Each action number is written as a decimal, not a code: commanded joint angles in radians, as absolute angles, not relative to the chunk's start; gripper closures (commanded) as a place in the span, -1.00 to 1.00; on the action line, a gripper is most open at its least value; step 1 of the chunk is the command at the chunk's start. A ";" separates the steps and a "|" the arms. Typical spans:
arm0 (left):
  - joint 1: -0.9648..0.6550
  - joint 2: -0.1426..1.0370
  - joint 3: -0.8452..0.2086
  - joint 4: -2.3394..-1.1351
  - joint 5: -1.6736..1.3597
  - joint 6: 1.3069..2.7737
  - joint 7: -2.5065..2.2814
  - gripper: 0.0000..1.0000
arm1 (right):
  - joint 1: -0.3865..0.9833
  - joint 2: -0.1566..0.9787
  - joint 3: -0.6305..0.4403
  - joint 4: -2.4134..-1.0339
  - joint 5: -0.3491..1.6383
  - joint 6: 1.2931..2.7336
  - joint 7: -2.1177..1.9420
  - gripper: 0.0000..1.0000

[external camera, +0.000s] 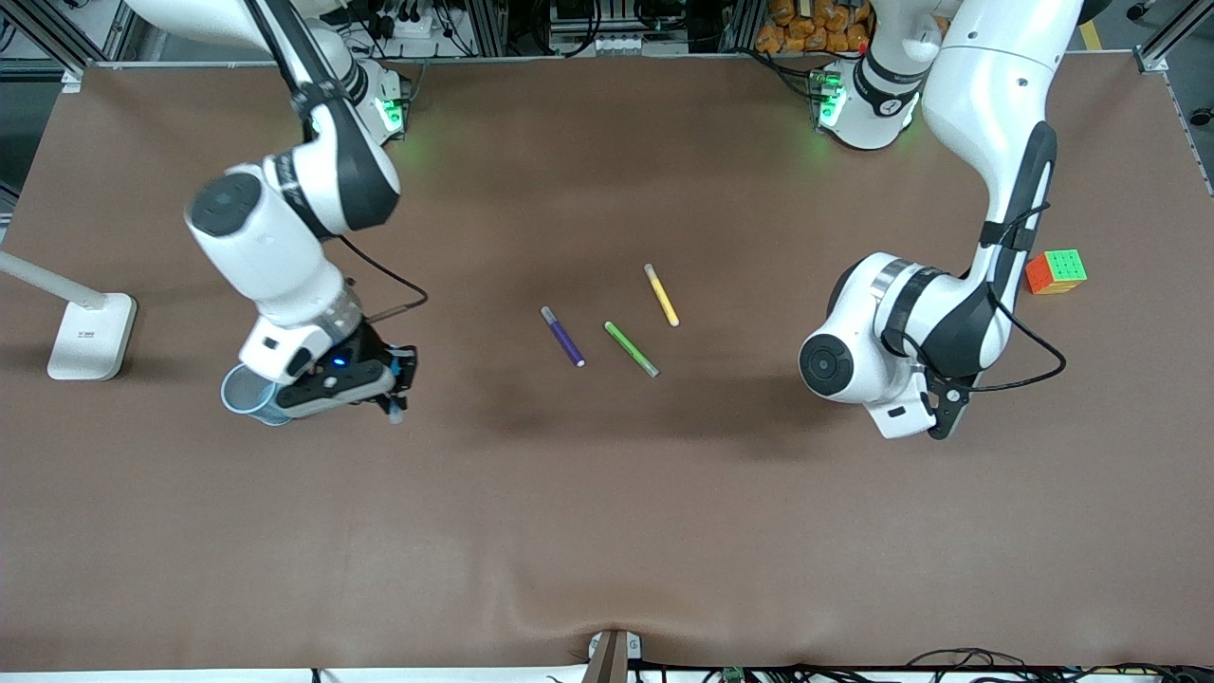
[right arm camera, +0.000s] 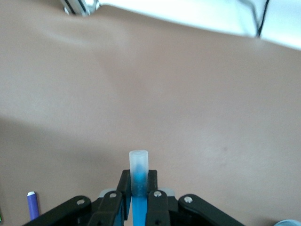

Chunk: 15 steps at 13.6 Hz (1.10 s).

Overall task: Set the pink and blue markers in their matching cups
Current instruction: 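Drop the pink marker into the pink cup while the right gripper carries the blue marker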

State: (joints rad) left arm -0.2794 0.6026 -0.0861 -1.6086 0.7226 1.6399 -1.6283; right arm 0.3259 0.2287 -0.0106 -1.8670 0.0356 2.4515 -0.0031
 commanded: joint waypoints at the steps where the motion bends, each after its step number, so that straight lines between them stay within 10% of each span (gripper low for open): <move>1: -0.285 0.611 -0.087 -1.575 0.747 1.628 -1.548 -1.00 | 0.253 0.198 0.005 -1.849 0.021 2.453 -0.118 1.00; 15: -0.169 0.398 -0.075 -1.376 0.468 1.585 -0.665 -1.00 | 0.057 0.149 0.006 -2.094 0.025 2.732 -0.586 1.00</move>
State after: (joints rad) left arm -0.2197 0.4489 -0.0779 -1.3876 0.5107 1.5771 -0.7965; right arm 0.0858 0.1982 -0.0131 -2.0279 0.0354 2.7228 -0.5501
